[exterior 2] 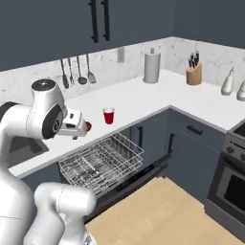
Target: Pick up the cup and bowl from the counter, place them in the dishwasher, and close the dishwasher door.
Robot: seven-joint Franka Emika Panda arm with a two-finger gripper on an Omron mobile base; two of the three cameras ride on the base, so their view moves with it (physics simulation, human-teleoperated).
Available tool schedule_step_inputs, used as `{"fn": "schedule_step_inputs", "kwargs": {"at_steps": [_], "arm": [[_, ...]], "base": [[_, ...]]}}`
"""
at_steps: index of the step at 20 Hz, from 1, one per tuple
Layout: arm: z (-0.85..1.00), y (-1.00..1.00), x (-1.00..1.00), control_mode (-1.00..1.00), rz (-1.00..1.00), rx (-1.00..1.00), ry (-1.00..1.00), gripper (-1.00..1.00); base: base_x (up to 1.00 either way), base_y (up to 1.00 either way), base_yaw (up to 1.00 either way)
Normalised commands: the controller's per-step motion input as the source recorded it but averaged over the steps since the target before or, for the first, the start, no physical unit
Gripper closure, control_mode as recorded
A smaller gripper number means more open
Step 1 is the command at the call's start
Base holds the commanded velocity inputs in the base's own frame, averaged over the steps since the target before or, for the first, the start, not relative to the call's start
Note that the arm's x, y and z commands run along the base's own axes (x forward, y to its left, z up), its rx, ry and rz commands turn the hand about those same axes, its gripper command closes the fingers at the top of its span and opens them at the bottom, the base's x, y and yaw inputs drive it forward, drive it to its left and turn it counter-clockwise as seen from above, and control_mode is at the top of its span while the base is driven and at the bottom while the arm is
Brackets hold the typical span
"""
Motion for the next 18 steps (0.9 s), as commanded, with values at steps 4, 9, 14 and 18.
{"fn": "schedule_step_inputs", "kwargs": {"at_steps": [4, 9, 14, 18], "arm": [[0.0, 0.0, 0.0, 1.0, 0.0, 0.0, 0.0, -1.0], [0.0, 0.0, 0.0, 1.0, 0.0, 0.0, 0.0, -1.0], [0.0, 0.0, 0.0, 1.0, 0.0, 0.0, 0.0, -1.0], [0.0, 0.0, 0.0, 1.0, 0.0, 0.0, 0.0, -1.0]], "base": [[-0.84, 1.0, -0.3], [0.24, 0.59, -0.01], [0.86, 0.3, 0.0], [0.56, -0.67, 0.04]]}}
